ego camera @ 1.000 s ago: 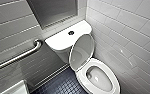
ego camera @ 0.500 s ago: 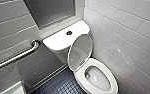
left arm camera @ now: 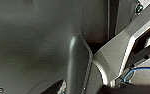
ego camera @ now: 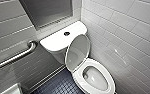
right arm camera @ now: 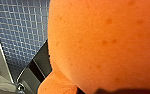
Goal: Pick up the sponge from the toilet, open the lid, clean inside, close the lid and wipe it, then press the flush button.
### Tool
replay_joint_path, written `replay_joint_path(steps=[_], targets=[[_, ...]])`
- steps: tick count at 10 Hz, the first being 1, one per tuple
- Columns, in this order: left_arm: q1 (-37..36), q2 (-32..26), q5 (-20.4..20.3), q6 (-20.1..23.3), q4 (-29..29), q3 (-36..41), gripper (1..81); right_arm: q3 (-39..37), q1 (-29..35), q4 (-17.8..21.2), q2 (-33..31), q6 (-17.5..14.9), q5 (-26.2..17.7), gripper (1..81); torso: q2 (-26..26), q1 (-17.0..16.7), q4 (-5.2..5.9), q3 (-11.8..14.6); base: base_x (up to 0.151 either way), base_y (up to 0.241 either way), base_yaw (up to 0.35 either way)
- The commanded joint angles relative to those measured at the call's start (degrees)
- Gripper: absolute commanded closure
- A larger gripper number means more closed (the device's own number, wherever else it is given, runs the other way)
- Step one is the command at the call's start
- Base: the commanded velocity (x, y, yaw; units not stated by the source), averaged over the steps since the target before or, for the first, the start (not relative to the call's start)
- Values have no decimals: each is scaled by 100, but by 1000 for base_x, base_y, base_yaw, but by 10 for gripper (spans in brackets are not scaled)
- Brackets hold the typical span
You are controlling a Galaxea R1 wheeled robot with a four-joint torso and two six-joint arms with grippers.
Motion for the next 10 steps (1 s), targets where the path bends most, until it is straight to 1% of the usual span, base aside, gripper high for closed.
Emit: replay_joint_path(steps=[1,2,4,5,6,8,9,10], targets=[[120,-113,108,-25,8,79,10,-46,-63,-135,-115,-26,-404,811,0,0,0,-11,0,0,0],[120,-122,117,-25,-1,79,10,-81,-81,-169,-72,-26,-404,811,573,-369,0,127,0,0,0],[68,-149,108,-25,-10,79,10,-239,-160,-240,87,-26,-404,811,672,-435,0,234,0,0,0],[15,-166,108,-25,-45,105,10,-405,-247,-389,209,-26,-404,811,833,-535,0,256,0,0,0],[-64,-149,108,-25,-54,105,10,-597,-353,-451,331,-26,-404,811,1036,-664,0,269,0,0,0],[-267,-149,29,-139,-36,193,10,-854,-441,-521,535,-26,-404,811,1464,-938,0,269,0,0,0],[-336,-140,20,-140,-36,219,10,-854,-441,-548,562,-26,-404,811,1672,-1071,0,269,0,0,0],[-380,-149,11,-140,-45,220,10,-863,-432,-556,579,-26,-404,811,1320,-842,0,269,0,0,0]])
